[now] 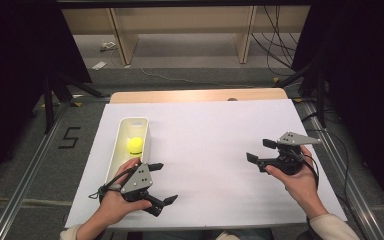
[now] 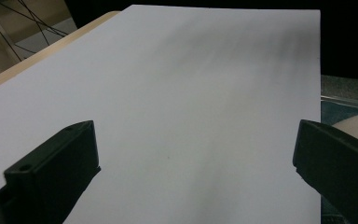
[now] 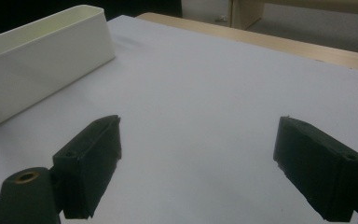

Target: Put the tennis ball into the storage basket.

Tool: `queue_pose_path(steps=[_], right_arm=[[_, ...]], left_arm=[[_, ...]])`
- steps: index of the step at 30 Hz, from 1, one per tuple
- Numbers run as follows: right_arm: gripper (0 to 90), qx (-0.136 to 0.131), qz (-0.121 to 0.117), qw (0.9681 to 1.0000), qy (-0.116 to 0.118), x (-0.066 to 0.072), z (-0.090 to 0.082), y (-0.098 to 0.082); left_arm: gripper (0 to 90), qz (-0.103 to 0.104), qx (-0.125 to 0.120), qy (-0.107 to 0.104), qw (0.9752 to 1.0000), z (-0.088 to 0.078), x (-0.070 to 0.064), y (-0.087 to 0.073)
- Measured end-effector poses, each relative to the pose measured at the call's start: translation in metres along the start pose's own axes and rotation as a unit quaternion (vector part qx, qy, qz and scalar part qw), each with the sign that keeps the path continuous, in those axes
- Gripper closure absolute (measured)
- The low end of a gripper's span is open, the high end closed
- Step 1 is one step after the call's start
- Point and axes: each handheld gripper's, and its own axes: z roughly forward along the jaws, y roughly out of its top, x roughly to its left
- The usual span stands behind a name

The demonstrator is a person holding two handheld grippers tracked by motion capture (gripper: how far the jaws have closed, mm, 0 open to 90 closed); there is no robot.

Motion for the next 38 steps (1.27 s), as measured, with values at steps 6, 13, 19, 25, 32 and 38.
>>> queue_pose_path(steps=[6,13,19,25,32,38], right_arm=[[15.6,-0.003,0.003,1.0000,-0.006,-0.001,-0.010,-0.005],[15.6,-0.006,0.011,0.9998,-0.015,-0.004,-0.022,-0.013],[15.6,-0.007,0.015,0.9997,-0.018,-0.006,-0.028,-0.020],[15.6,-0.010,0.017,0.9996,-0.018,-0.006,-0.030,-0.023],[15.6,-0.016,0.013,0.9996,-0.019,-0.007,-0.030,-0.024],[15.6,-0.015,0.013,0.9997,-0.017,-0.007,-0.028,-0.025]], left_arm=[[0.0,-0.001,0.000,0.001,1.0000,0.000,0.000,0.000],[0.0,-0.001,0.000,0.001,1.0000,0.000,0.000,0.000],[0.0,-0.001,0.000,0.001,1.0000,0.000,0.000,0.000],[0.0,-0.001,-0.001,-0.001,1.0000,0.000,0.000,0.000],[0.0,-0.001,-0.001,-0.001,1.0000,0.000,0.000,0.000],[0.0,-0.001,-0.001,-0.002,1.0000,0.000,0.001,0.001]])
